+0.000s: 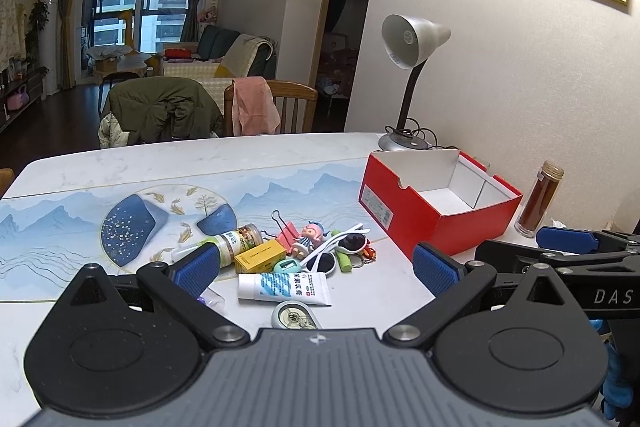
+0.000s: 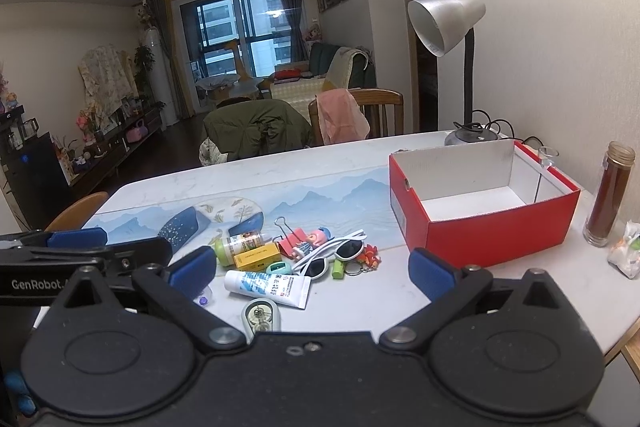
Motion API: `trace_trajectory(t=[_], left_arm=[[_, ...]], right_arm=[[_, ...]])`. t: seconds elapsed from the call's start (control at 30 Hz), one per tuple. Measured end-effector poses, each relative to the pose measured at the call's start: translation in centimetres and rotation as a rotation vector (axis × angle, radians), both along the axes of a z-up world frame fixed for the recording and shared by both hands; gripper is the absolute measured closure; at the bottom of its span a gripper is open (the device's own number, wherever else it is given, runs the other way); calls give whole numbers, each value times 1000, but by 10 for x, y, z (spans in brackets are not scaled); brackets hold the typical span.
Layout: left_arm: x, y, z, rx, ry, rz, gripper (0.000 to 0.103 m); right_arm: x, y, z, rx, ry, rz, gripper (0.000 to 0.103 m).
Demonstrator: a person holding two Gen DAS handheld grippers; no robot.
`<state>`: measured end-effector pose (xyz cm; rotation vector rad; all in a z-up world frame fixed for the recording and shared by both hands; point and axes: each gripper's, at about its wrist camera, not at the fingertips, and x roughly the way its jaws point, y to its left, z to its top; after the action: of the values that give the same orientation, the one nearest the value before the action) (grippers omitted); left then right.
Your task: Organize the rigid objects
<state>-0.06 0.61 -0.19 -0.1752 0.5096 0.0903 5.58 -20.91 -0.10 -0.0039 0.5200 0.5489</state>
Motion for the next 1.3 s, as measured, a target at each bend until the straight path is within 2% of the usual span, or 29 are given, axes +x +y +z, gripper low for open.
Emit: trace_trajectory(t=[0.2, 0.5, 0.63, 0.87, 0.97, 1.07, 1.23, 1.3], left_arm=[[4, 11, -2, -7, -1, 6, 0], [12, 24, -7, -22, 14, 20, 0], [21, 39, -14, -9, 30, 74, 0], [39, 72, -50, 29, 95, 119, 0], [48, 83, -71, -4, 151, 128, 0], [62, 89, -91, 11, 201, 158, 0], [84, 109, -119, -30, 278, 239, 0], [92, 114, -128, -21, 297, 269, 0]], right_arm=[[-1, 2, -1, -4, 4, 3, 1], [10, 28, -9, -20, 26, 22, 2], [16, 34, -10, -35, 43, 43, 3], [32, 56, -32, -103, 102, 94, 6], [39, 66, -46, -131, 133, 123, 6], [47, 75, -61, -161, 171, 154, 8], [55, 94, -86, -215, 218, 238, 12], [58, 103, -96, -241, 233, 268, 13]])
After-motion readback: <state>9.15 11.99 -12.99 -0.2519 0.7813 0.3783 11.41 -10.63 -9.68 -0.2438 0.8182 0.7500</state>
